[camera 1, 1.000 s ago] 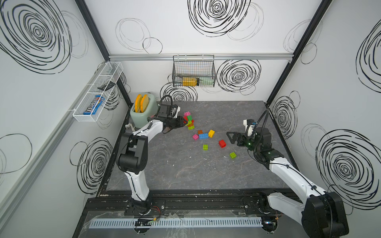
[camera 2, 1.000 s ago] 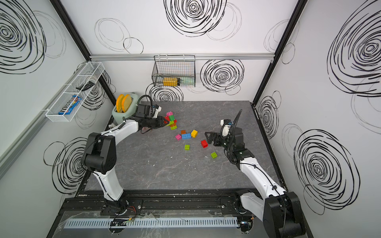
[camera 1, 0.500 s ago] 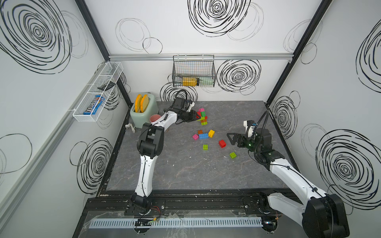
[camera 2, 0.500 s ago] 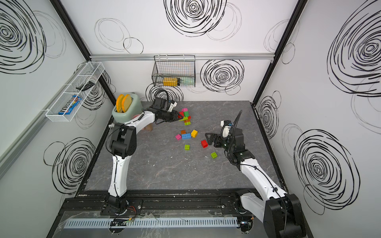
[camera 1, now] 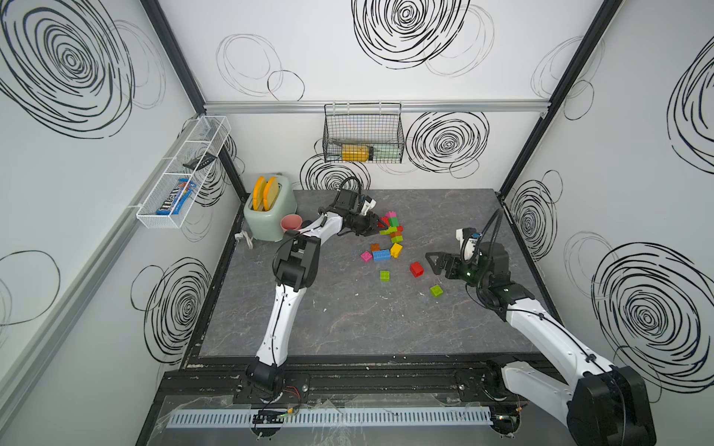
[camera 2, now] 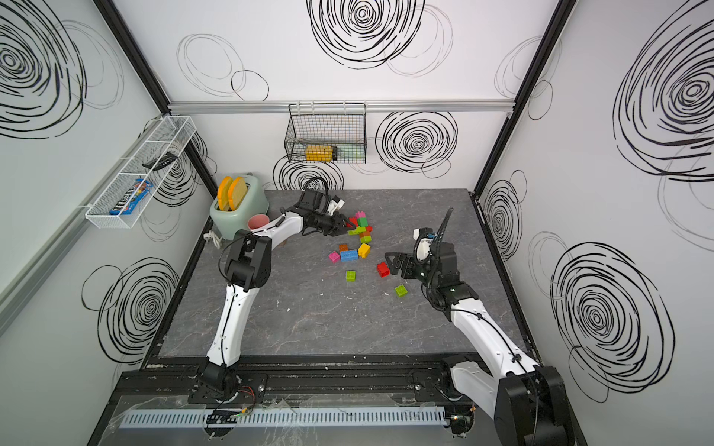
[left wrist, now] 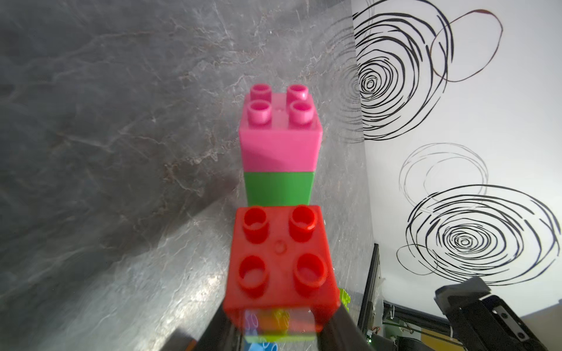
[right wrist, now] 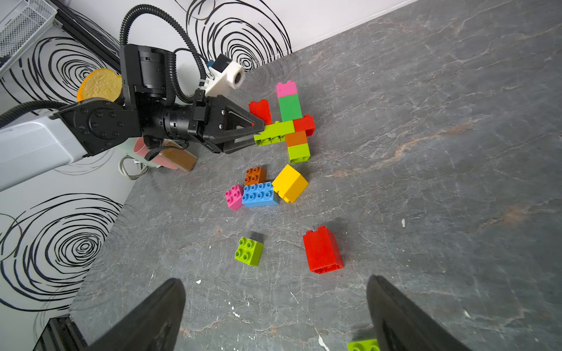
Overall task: Assemble the number 4 with lego
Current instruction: Place the lego brick at the center of the board.
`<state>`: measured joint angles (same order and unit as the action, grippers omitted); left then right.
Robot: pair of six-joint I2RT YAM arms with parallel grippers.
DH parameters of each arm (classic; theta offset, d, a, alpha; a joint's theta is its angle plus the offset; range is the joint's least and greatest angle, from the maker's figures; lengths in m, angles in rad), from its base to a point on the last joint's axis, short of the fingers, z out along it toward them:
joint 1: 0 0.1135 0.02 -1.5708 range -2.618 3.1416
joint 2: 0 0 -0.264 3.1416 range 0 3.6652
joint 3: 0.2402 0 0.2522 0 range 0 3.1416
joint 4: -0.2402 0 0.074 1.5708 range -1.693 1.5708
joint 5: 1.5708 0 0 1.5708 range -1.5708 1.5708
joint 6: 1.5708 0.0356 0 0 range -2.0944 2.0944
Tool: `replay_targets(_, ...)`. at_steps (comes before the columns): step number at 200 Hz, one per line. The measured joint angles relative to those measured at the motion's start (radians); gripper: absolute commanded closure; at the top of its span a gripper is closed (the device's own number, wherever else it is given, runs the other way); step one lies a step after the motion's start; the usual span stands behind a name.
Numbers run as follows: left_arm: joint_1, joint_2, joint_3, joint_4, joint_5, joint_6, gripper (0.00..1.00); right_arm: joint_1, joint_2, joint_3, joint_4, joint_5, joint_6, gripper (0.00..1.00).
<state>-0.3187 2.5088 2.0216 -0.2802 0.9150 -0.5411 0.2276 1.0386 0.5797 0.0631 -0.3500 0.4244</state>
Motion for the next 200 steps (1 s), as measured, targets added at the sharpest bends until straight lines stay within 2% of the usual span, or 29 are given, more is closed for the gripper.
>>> replay_targets(89, 0.008, 0.065, -0.007, 0.15, 0.113, -0.132, 0.72, 0.0, 0.002, 0.0, -0.003, 0.006, -0.007, 0.03)
replay_targets(154, 0.021, 0.069, -0.088, 0.313, 0.143, -0.25, 0.61, 0.0, 0.002, 0.0, -0.008, 0.021, -0.017, 0.03)
replay_targets(200, 0.026, 0.069, -0.133, 0.352, 0.134, -0.279, 0.54, 0.0, 0.002, 0.0, -0.008, 0.023, -0.021, 0.03)
